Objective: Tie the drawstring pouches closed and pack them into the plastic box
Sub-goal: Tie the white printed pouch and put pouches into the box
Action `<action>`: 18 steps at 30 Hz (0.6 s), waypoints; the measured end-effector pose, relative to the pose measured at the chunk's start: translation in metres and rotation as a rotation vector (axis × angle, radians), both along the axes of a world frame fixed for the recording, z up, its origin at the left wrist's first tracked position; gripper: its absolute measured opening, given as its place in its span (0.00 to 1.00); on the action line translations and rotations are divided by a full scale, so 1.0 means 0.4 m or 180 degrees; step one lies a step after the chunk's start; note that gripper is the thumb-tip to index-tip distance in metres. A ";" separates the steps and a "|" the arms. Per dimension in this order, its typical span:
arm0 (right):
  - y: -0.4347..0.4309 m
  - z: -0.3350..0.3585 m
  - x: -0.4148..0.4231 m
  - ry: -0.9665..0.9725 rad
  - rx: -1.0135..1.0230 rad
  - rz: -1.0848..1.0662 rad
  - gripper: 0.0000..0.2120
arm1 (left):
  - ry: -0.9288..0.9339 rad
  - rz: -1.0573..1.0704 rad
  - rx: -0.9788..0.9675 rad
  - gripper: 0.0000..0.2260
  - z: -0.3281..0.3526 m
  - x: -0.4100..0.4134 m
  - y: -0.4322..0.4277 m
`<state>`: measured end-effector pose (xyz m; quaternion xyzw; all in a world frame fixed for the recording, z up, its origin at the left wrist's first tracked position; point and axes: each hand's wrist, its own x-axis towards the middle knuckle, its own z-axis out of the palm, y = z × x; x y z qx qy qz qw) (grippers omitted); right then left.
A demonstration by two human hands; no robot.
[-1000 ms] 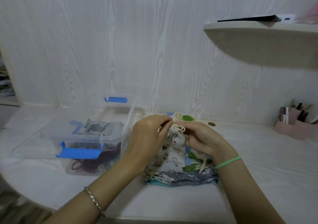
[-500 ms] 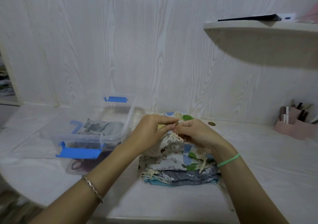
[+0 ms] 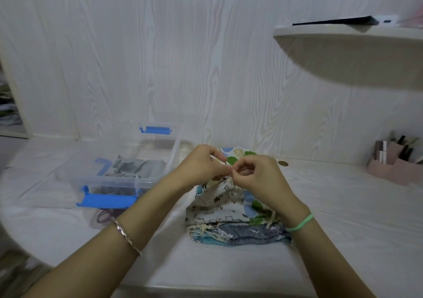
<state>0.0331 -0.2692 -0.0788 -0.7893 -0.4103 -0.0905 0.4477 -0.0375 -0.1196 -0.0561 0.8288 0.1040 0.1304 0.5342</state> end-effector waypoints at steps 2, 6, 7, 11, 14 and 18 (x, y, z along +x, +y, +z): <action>-0.002 -0.004 -0.002 -0.0272 0.0039 -0.0049 0.05 | 0.0121 -0.0044 -0.0196 0.11 0.009 0.001 -0.002; -0.003 -0.006 -0.008 -0.0653 -0.0093 -0.0070 0.10 | 0.0158 -0.0077 0.0004 0.10 0.009 0.005 -0.004; -0.003 -0.005 -0.009 -0.0730 -0.0138 -0.0056 0.10 | 0.0147 -0.0095 0.0084 0.10 0.009 0.005 -0.005; -0.005 0.004 -0.008 -0.0747 -0.0277 0.0064 0.07 | 0.0099 -0.0325 0.0438 0.12 0.014 -0.003 -0.004; -0.007 0.013 -0.005 -0.0666 -0.0368 0.0056 0.06 | -0.0067 -0.0511 0.0671 0.13 0.017 -0.010 -0.003; -0.015 0.017 0.003 0.0164 -0.0289 0.0296 0.09 | -0.0291 -0.0562 0.1097 0.11 0.014 -0.011 -0.005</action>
